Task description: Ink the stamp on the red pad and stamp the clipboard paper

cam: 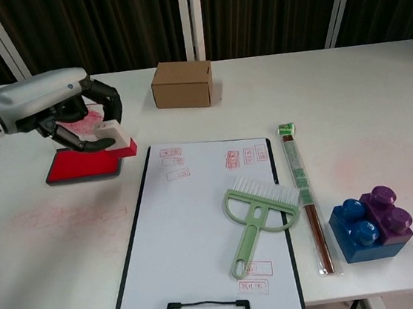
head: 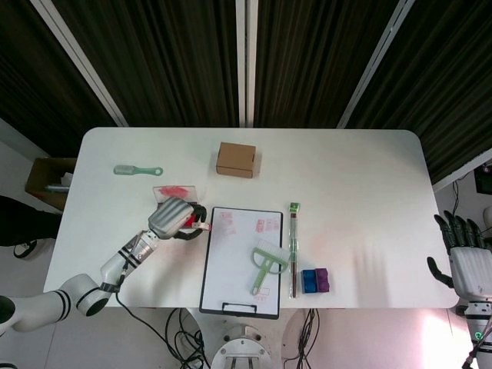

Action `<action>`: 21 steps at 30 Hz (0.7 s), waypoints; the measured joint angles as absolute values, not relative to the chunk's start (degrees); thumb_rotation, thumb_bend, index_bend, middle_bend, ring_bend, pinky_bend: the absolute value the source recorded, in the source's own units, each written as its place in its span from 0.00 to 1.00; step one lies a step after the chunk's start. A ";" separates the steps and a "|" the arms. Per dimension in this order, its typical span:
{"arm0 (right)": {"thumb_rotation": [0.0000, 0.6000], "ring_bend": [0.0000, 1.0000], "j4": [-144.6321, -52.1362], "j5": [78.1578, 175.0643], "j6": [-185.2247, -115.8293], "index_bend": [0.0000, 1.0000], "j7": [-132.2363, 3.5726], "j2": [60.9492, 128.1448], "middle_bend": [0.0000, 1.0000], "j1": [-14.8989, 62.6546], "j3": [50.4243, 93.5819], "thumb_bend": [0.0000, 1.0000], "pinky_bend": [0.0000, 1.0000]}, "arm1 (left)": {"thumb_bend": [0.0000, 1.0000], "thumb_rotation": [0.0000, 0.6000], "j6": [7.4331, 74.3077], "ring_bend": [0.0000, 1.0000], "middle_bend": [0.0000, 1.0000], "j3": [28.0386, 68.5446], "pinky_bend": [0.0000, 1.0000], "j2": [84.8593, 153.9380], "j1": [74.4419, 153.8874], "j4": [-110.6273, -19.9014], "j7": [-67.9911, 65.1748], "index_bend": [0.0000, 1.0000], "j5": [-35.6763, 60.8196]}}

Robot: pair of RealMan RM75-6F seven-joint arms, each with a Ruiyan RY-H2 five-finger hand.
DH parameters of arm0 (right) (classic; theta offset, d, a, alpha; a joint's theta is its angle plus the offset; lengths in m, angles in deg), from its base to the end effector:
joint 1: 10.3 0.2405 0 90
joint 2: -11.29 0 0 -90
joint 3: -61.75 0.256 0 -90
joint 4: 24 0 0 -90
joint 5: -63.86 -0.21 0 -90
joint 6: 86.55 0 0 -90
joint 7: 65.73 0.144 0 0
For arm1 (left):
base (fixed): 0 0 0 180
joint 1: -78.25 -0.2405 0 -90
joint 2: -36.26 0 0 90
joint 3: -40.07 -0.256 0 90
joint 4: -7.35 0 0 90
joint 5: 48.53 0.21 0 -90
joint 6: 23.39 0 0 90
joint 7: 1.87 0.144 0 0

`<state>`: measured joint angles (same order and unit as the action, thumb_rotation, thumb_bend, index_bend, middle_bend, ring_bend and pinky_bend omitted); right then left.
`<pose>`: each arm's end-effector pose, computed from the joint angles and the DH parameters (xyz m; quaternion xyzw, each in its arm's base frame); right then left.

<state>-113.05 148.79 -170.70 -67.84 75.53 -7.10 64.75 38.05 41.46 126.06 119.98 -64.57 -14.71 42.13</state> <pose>-0.3303 -0.1729 0.1637 0.6004 -0.3766 0.3470 0.6142 -0.1668 0.3268 -0.0207 -0.7689 -0.3559 -0.4485 0.2846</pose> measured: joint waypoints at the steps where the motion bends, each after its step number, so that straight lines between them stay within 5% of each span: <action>1: 1.00 0.00 -113.06 148.83 -170.74 0.00 -67.78 75.50 0.00 -7.13 64.72 0.27 0.00 | 0.44 1.00 37.45 1.00 0.67 41.49 1.00 126.20 120.18 -65.60 -13.67 0.67 41.95; 21: 1.00 0.00 -112.79 148.86 -170.62 0.00 -66.93 75.09 0.00 -7.09 64.88 0.27 0.00 | 0.45 1.00 28.98 1.00 0.67 43.71 1.00 135.85 124.29 -61.17 -9.45 0.67 37.28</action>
<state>-112.79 148.86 -170.62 -66.93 75.09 -7.09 64.88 28.98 43.71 135.85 124.29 -61.17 -9.45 37.28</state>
